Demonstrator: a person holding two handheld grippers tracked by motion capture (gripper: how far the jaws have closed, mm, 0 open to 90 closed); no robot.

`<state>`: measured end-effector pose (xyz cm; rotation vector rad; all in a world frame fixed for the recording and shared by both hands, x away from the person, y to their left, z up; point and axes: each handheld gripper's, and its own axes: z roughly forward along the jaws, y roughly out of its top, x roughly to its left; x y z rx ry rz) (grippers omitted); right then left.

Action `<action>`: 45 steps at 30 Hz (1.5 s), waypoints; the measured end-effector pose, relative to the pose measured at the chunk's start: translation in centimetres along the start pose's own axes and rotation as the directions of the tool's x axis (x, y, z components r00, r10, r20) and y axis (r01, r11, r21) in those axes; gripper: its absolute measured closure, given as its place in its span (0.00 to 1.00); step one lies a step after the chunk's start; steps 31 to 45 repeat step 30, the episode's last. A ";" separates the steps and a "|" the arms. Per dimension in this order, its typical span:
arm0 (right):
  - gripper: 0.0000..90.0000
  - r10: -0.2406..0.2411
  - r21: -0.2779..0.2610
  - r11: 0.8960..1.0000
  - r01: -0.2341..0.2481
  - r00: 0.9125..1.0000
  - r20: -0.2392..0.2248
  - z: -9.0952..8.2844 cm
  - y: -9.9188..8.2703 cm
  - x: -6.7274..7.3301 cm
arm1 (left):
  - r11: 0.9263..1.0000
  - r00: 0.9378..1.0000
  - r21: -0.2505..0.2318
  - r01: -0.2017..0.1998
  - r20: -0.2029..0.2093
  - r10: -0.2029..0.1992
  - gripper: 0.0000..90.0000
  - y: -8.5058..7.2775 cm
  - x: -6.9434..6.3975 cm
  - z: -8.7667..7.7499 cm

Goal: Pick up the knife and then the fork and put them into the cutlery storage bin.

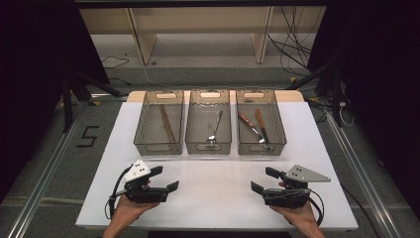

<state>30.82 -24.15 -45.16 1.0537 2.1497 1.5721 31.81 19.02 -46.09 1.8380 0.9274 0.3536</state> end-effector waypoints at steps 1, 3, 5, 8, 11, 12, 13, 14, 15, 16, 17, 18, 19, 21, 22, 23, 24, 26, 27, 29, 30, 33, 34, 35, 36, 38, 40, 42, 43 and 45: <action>0.23 -0.003 -0.001 1.000 0.003 1.000 0.004 -0.1 -0.1 0.1 | 1.000 1.000 -0.002 0.001 0.001 -0.001 0.19 0.0 0.0 0.0; 0.23 -0.002 -0.007 1.000 0.002 1.000 0.008 -0.3 -0.3 0.1 | 1.000 1.000 -0.006 0.003 0.001 -0.003 0.19 -0.1 -0.1 0.0; 0.23 0.003 -0.012 1.000 -0.003 1.000 0.014 -0.5 -0.5 0.1 | 1.000 1.000 -0.009 0.004 0.002 -0.004 0.19 -0.1 -0.1 -0.1; 0.23 0.006 -0.011 1.000 -0.005 1.000 0.017 -0.7 -0.8 0.0 | 1.000 1.000 -0.005 0.005 0.005 -0.005 0.19 -0.2 -0.1 -0.1; 0.22 0.010 -0.003 1.000 -0.010 1.000 0.019 -0.7 -1.0 0.0 | 1.000 1.000 -0.002 0.005 0.005 -0.005 0.19 -0.3 -0.1 -0.1; 0.22 0.011 -0.004 1.000 -0.011 1.000 0.017 -0.6 -1.0 0.0 | 1.000 1.000 -0.003 0.005 0.006 -0.005 0.19 -0.3 -0.1 0.0; 0.22 0.008 0.000 1.000 -0.008 1.000 0.019 -0.5 -1.1 0.0 | 1.000 1.000 -0.003 0.006 0.005 -0.006 0.19 -0.3 -0.1 0.0; 0.22 0.008 0.004 1.000 -0.008 1.000 0.018 -0.5 -1.1 0.0 | 1.000 1.000 -0.002 0.006 0.006 -0.006 0.19 -0.3 0.0 0.0; 0.22 0.009 0.005 1.000 -0.009 1.000 0.017 -0.5 -1.1 0.0 | 1.000 1.000 -0.002 0.007 0.006 -0.007 0.19 -0.3 0.0 0.0; 0.22 0.010 0.004 1.000 -0.010 1.000 0.016 -0.5 -1.1 0.0 | 1.000 1.000 -0.002 0.006 0.006 -0.006 0.19 -0.3 0.0 0.0; 0.22 0.008 0.004 1.000 -0.008 1.000 0.017 -0.5 -1.1 0.0 | 1.000 1.000 -0.002 0.006 0.006 -0.006 0.19 -0.3 0.0 0.0; 0.22 0.008 0.003 1.000 -0.009 1.000 0.019 -0.5 -1.1 0.0 | 1.000 1.000 -0.004 0.007 0.005 -0.007 0.19 -0.3 0.0 0.0; 0.22 0.008 0.004 1.000 -0.009 1.000 0.020 -0.5 -1.1 0.0 | 1.000 1.000 -0.003 0.006 0.006 -0.006 0.19 -0.3 -0.1 0.0; 0.22 0.007 0.001 1.000 -0.007 1.000 0.022 -0.5 -1.1 0.0 | 1.000 1.000 -0.002 0.007 0.007 -0.007 0.19 -0.3 -0.1 0.0; 0.22 0.007 0.001 1.000 -0.007 1.000 0.023 -0.5 -1.1 0.0 | 1.000 1.000 -0.002 0.007 0.007 -0.007 0.19 -0.3 -0.1 0.0; 0.22 0.007 0.002 1.000 -0.007 1.000 0.024 -0.5 -1.1 0.0 | 1.000 1.000 -0.001 0.008 0.008 -0.008 0.19 -0.3 -0.1 0.0; 0.22 0.009 0.003 1.000 -0.009 1.000 0.023 -0.5 -1.1 0.0 | 1.000 1.000 -0.002 0.010 0.009 -0.010 0.19 -0.3 -0.1 0.0; 0.22 0.010 0.005 1.000 -0.010 1.000 0.021 -0.4 -1.1 0.0 | 1.000 1.000 -0.001 0.011 0.010 -0.011 0.19 -0.4 0.0 0.0; 0.22 0.008 0.004 1.000 -0.008 1.000 0.021 -0.3 -1.1 0.0 | 1.000 1.000 -0.001 0.010 0.010 -0.010 0.19 -0.4 0.0 0.0; 0.22 0.006 0.006 1.000 -0.006 1.000 0.024 -0.3 -1.1 0.0 | 1.000 1.000 -0.003 0.013 0.010 -0.013 0.19 -0.4 0.0 0.0; 0.22 0.006 0.007 1.000 -0.006 1.000 0.026 -0.2 -1.1 -0.1 | 1.000 1.000 -0.002 0.013 0.009 -0.013 0.19 -0.4 0.1 0.0; 0.22 0.006 0.007 1.000 -0.006 1.000 0.026 -0.2 -1.1 -0.1 | 1.000 1.000 -0.002 0.013 0.009 -0.013 0.19 -0.4 0.1 0.0; 0.22 0.006 0.007 1.000 -0.006 1.000 0.026 -0.2 -1.1 -0.1 | 1.000 1.000 -0.002 0.013 0.009 -0.013 0.19 -0.4 0.1 0.0; 0.22 0.006 0.007 1.000 -0.006 1.000 0.026 -0.2 -1.1 -0.1 | 1.000 1.000 -0.002 0.013 0.009 -0.013 0.19 -0.4 0.1 0.0; 0.22 0.006 0.007 1.000 -0.006 1.000 0.026 -0.2 -1.1 -0.1 | 1.000 1.000 -0.002 0.013 0.009 -0.013 0.19 -0.4 0.1 0.0; 0.22 0.006 0.007 1.000 -0.006 1.000 0.026 -0.2 -1.1 -0.1 | 1.000 1.000 -0.002 0.013 0.009 -0.013 0.19 -0.4 0.1 0.0; 0.22 0.006 0.007 1.000 -0.006 1.000 0.026 -0.2 -1.1 -0.1 | 1.000 1.000 -0.002 0.013 0.009 -0.013 0.19 -0.4 0.1 0.0; 0.22 0.006 0.007 1.000 -0.006 1.000 0.026 -0.2 -1.1 -0.1 | 1.000 1.000 -0.002 0.013 0.009 -0.013 0.19 -0.4 0.1 0.0; 0.22 0.006 0.007 1.000 -0.006 1.000 0.026 -0.2 -1.1 -0.1 | 1.000 1.000 -0.002 0.013 0.009 -0.013 0.19 -0.4 0.1 0.0; 0.22 0.006 0.007 1.000 -0.006 1.000 0.026 -0.2 -1.1 -0.1 | 1.000 1.000 -0.002 0.013 0.009 -0.013 0.19 -0.4 0.1 0.0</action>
